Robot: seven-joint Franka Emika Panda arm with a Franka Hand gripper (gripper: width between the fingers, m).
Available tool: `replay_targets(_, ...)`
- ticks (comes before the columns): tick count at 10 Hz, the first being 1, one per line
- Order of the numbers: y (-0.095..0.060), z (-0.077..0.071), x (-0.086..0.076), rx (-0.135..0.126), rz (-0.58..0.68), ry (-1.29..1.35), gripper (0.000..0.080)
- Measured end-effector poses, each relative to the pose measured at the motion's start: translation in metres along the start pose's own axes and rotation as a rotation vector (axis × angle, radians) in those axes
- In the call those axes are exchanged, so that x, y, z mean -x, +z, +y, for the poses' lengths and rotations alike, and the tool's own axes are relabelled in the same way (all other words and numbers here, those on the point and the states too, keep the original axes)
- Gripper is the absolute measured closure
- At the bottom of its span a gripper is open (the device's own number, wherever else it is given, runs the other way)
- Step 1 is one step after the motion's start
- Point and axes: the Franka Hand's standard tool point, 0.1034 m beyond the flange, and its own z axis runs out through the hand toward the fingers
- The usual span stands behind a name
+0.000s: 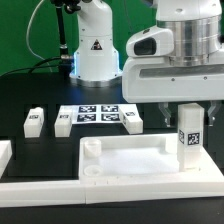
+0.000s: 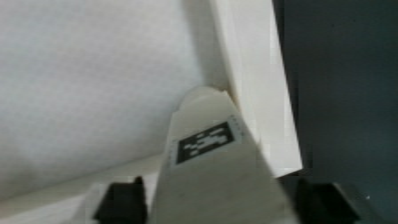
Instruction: Assemble desk
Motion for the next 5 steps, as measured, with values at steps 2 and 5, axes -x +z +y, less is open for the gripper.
replay_targets(2,0.0001,-0.0005,0.0001,0.000,0.001,0.103,0.0513)
replay_targets(5,0.0003,-0.0061,0.0026,-0.001,0.002,0.555,0.0513)
